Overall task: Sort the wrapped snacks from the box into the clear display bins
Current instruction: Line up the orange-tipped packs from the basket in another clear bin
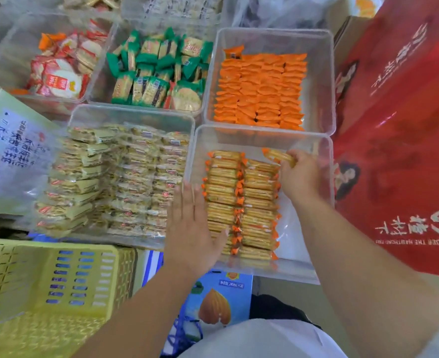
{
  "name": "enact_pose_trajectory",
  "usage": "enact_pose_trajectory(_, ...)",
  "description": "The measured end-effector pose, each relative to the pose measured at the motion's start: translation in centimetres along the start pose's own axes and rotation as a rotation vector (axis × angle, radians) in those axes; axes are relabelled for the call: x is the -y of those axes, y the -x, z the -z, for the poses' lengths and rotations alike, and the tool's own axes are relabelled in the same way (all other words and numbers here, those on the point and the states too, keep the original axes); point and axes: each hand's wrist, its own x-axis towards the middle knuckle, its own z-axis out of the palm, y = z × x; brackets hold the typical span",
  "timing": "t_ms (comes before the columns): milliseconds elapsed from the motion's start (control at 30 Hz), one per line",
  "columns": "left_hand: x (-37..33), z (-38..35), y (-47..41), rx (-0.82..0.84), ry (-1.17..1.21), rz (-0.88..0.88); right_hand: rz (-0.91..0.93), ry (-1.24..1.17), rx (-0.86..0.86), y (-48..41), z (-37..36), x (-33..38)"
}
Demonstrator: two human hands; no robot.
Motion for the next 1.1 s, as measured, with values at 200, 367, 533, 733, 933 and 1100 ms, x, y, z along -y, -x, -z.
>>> enact_pose_trajectory(200, 0.1, -0.2, 0.2, -0.015, -0.037, -0.017, -0.081, -0.028, -0.031, -1.8, -2.1, -0.3)
enact_pose_trajectory(367, 0.2, -0.2, 0.3, -0.012, -0.052, -0.014, -0.155, -0.089, -0.060, -2.3, -3.7, -0.8)
enact_pose_trajectory(533, 0.1, 0.0, 0.3, -0.009, -0.048, -0.011, -0.243, -0.146, -0.096, -1.9, -5.3, -0.7)
enact_pose_trajectory(733, -0.1, 0.3, 0.4, 0.009, -0.041, 0.005, -0.308, -0.195, -0.088, -2.1, -6.7, -0.3)
enact_pose_trajectory(933, -0.2, 0.4, 0.4, -0.001, -0.031, 0.007, -0.222, -0.142, -0.038, -1.6, -6.2, -0.3)
enact_pose_trajectory(1100, 0.0, 0.0, 0.5, -0.031, -0.038, -0.002, -0.234, -0.254, 0.009, 1.1, -4.5, -2.2)
